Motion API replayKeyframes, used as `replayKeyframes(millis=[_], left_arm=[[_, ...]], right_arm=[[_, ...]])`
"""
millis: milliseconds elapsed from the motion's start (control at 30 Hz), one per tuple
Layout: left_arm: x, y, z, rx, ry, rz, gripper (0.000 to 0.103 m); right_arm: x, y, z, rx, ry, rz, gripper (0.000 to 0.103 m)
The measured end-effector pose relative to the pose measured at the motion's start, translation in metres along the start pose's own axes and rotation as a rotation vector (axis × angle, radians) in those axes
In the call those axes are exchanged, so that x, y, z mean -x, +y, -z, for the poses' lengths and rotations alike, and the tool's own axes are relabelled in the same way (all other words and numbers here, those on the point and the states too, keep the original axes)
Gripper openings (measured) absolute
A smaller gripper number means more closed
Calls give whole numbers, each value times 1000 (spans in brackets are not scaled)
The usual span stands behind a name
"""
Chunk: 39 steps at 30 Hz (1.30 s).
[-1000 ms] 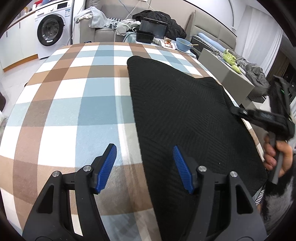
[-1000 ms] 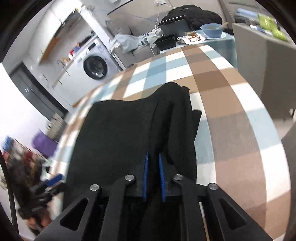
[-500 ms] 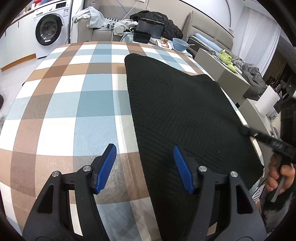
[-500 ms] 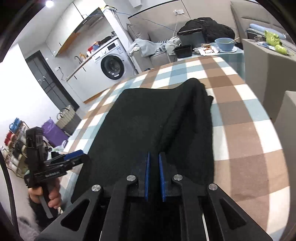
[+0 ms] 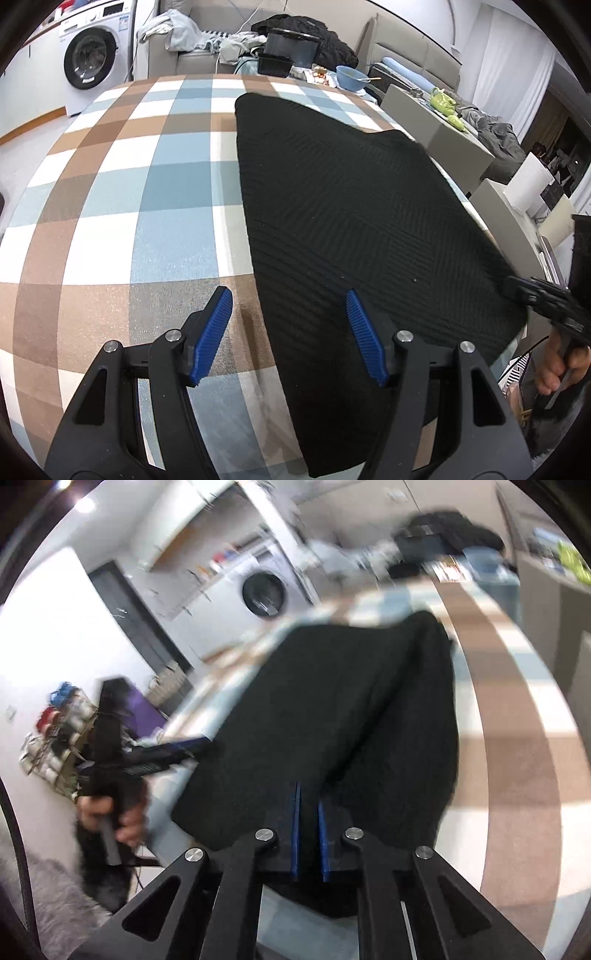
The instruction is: Fold small clothes
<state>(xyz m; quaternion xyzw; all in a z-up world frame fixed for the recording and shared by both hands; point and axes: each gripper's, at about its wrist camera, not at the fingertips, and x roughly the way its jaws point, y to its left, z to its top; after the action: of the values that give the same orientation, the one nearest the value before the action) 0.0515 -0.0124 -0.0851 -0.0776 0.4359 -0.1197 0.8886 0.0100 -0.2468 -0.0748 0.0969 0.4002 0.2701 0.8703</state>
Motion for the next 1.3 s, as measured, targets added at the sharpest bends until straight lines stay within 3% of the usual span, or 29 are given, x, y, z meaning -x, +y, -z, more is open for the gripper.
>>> replayKeyframes(millis=[67, 100, 267, 433, 500, 533, 600, 767, 867, 933, 1033, 1200, 1300], left_arm=[[2, -1, 1, -1, 1, -3, 62], [2, -1, 2, 0, 4, -8, 62], [7, 3, 10, 7, 11, -15, 62], [5, 5, 13, 14, 16, -15, 62], [5, 5, 13, 22, 15, -15, 62], [6, 4, 13, 21, 12, -13, 62], [7, 4, 13, 15, 8, -7, 62], [3, 5, 15, 21, 25, -6, 62], [7, 3, 18, 24, 23, 12, 62], [9, 3, 21, 31, 28, 31, 62], [10, -1, 29, 32, 48, 60, 62], [13, -11, 41, -9, 40, 88, 60], [15, -15, 46, -42, -4, 81, 39]], right_arm=[[-10, -10, 4, -25, 61, 72, 9], [-12, -15, 6, -48, 83, 67, 11], [18, -14, 8, -22, 16, 86, 27], [10, -33, 13, -93, 60, 94, 27], [2, -35, 16, -95, 62, 113, 23], [4, -33, 16, -77, 44, 109, 14], [13, -24, 12, -33, -19, 109, 8], [-4, -34, 13, -45, 66, 191, 7], [8, -36, 9, -76, 15, 159, 24], [14, -40, 7, -118, -6, 118, 56], [15, -39, 4, -158, -20, 53, 57], [-6, -27, 4, -140, 25, 81, 61], [-16, -20, 5, -90, 48, 128, 61]])
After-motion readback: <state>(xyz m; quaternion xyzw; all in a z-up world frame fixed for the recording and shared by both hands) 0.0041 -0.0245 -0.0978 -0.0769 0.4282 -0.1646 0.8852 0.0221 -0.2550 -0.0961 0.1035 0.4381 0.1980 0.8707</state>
